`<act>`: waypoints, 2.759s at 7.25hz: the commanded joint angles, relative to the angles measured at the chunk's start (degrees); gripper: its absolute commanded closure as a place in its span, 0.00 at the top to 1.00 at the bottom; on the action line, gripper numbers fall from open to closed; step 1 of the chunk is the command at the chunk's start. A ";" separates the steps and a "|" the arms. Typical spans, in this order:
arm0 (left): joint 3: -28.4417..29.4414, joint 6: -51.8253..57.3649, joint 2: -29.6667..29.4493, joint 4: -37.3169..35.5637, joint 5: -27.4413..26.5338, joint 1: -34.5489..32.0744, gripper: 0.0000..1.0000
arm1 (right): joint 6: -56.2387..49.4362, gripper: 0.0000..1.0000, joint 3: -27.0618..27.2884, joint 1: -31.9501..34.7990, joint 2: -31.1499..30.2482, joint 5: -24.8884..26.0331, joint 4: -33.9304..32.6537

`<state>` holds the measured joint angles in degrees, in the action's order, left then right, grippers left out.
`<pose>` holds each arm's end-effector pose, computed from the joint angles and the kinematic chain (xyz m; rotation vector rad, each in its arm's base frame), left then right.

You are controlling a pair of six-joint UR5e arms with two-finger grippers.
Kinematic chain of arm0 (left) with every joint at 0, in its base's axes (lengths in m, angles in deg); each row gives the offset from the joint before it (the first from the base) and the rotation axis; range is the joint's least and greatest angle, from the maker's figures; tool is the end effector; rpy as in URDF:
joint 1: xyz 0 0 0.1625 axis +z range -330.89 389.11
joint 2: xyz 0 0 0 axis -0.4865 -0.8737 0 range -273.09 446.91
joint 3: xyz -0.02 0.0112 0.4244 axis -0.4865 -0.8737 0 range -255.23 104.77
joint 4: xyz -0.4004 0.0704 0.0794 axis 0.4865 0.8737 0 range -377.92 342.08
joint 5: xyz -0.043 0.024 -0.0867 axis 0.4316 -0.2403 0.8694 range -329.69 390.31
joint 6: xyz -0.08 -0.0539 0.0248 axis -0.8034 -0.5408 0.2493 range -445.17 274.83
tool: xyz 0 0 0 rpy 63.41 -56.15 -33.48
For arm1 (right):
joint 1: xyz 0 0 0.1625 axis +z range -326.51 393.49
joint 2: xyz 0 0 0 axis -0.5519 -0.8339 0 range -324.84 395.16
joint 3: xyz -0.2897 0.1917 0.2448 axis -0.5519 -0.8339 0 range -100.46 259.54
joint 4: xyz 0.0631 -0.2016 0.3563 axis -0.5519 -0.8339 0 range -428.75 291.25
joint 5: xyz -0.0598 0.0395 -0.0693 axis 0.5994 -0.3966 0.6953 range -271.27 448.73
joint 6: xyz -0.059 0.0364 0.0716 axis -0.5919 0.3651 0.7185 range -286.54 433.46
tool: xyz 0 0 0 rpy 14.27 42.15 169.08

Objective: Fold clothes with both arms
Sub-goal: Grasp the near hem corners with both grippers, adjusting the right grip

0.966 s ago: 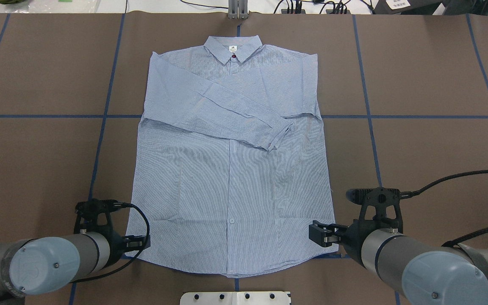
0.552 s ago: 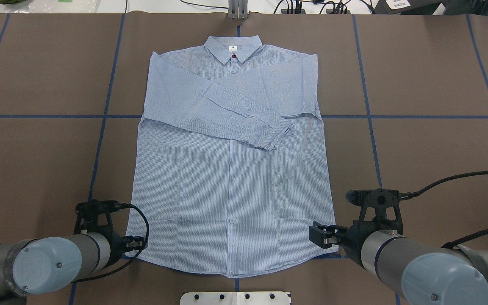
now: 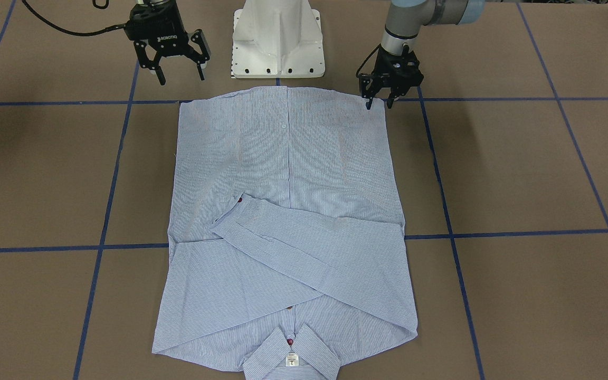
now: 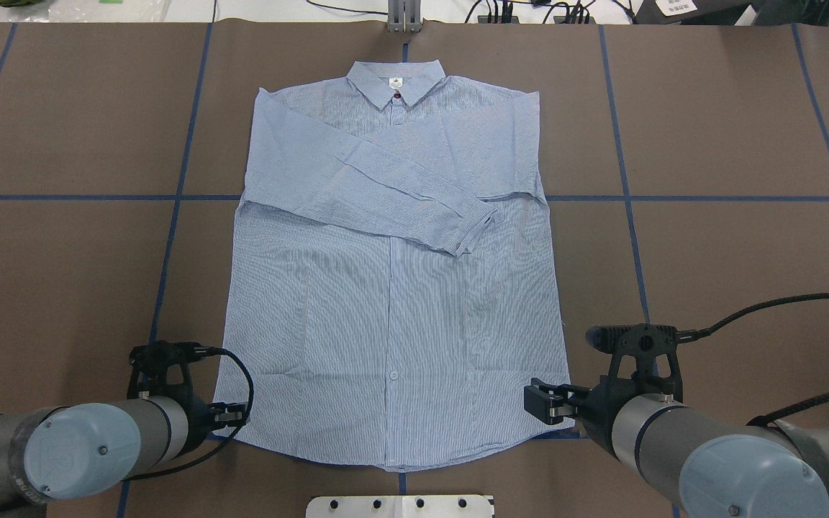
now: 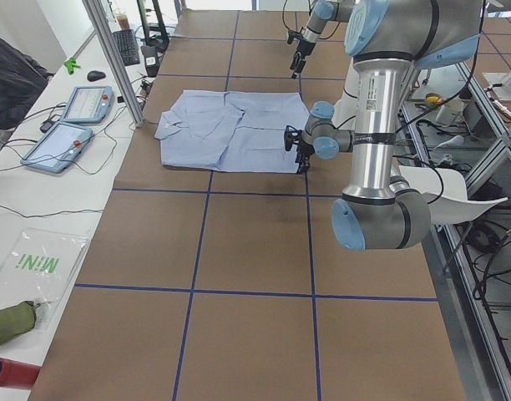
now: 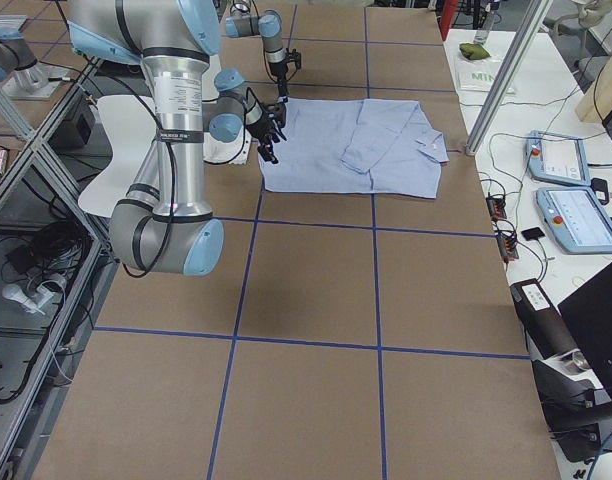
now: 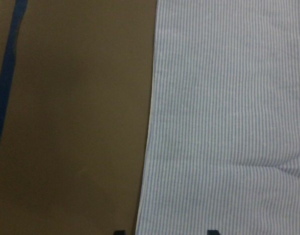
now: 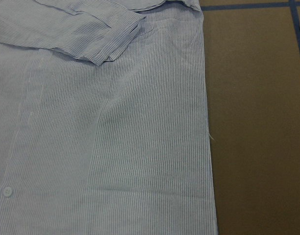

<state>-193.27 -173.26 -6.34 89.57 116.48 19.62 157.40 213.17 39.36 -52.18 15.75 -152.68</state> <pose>0.4698 -0.2203 0.3736 0.1472 0.8416 -0.1526 -0.4082 -0.2053 0.2828 0.3689 -0.8733 0.1326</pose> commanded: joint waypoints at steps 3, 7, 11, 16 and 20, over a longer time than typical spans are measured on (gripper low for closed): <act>0.53 -0.16 -0.09 0.00 0.06 0.79 0.51 | 0.00 1.00 -0.03 -0.06 -0.02 0.21 -0.01; -0.08 -0.07 0.00 -0.18 0.06 0.70 0.00 | 0.09 1.00 -0.21 -0.24 -0.89 0.12 0.43; -0.26 -0.07 0.00 -0.26 -0.03 0.70 0.00 | 9.90 0.96 -4.59 -7.61 -2.74 8.54 2.19; -0.26 -0.07 0.00 -0.26 -0.03 0.79 0.00 | 9.32 0.75 -13.12 -7.44 -4.84 11.80 14.67; -0.35 -0.16 0.00 -0.18 -0.03 0.70 0.00 | 9.75 0.60 -15.84 -8.23 -4.76 15.14 14.58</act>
<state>-193.61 -173.41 -6.41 89.39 116.45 20.34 166.90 198.55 31.51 -57.26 29.77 -138.11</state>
